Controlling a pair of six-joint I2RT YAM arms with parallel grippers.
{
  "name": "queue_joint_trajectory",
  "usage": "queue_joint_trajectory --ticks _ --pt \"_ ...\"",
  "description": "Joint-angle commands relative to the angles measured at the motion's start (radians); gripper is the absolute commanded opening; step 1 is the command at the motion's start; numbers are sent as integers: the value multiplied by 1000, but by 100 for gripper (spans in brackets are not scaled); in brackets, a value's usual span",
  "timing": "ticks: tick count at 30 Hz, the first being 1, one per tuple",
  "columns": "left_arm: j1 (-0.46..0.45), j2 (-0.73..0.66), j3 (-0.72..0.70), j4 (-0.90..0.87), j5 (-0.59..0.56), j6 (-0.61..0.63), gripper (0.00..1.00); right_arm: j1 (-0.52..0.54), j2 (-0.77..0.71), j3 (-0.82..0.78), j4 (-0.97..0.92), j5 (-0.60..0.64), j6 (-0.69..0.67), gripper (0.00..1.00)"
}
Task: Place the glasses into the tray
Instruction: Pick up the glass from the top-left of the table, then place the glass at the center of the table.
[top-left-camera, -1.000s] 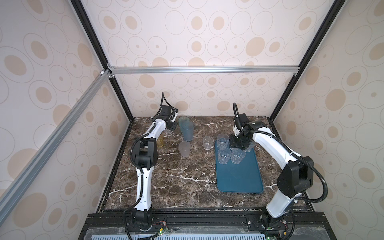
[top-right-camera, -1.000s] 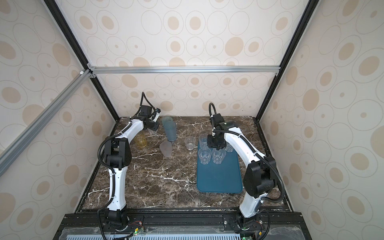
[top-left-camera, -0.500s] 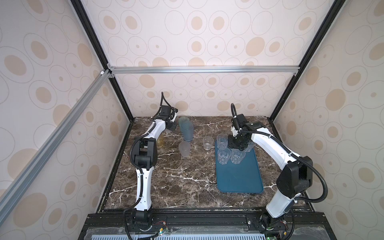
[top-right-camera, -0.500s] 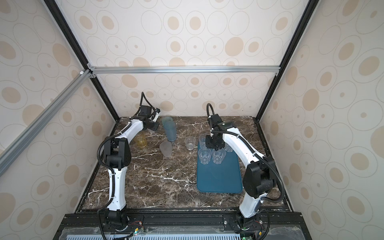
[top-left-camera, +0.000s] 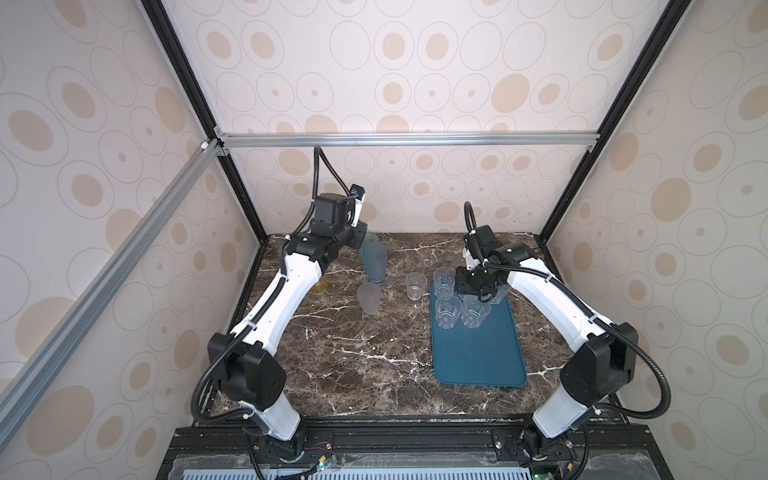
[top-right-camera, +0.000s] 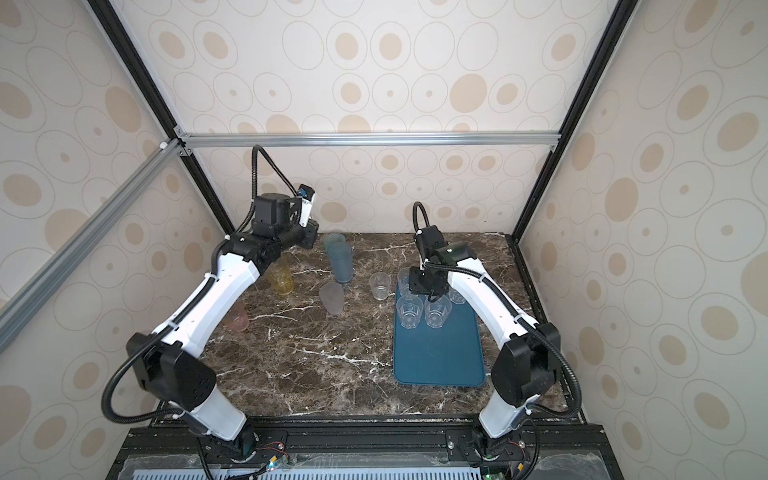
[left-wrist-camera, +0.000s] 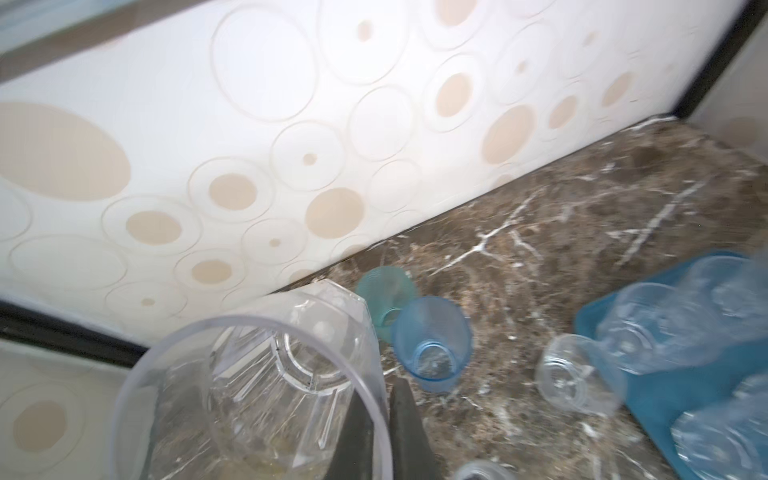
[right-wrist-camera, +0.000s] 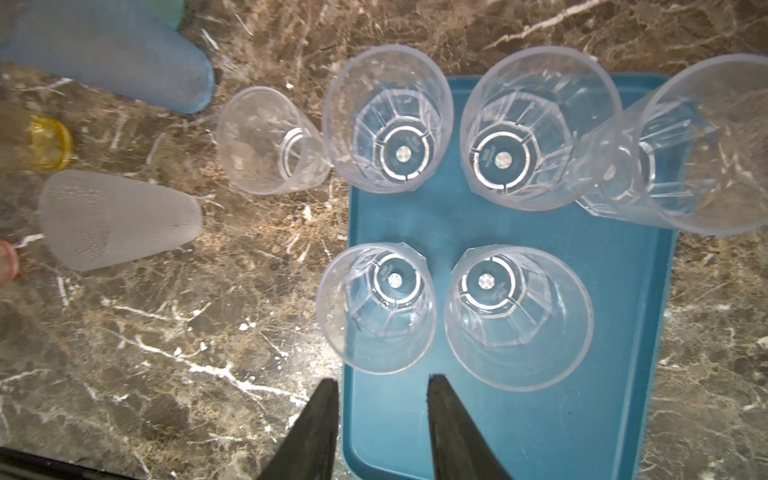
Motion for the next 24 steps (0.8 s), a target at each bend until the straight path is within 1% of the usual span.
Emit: queue_joint_trajectory --ticks 1,5,8,11,13,17,21,24 --pt "-78 -59 -72 -36 1 -36 0 11 -61 -13 11 14 35 38" --pt "-193 -153 -196 -100 80 -112 0 14 -91 -48 16 5 49 38" --pt "-278 -215 -306 -120 103 -194 0 25 -108 -77 31 -3 62 38" --pt "-344 -235 -417 -100 118 -257 0 49 -102 -92 52 -6 73 38" --pt "-385 -220 -458 -75 129 -285 0 74 -85 -91 62 2 79 38" --pt "-435 -154 -474 -44 118 -276 0 116 -56 -95 85 11 95 38" --pt "-455 -77 -481 -39 120 -261 0 142 -47 -107 93 14 101 38" --pt "-461 -46 -506 -21 117 -245 1 143 -50 -130 95 27 100 38"
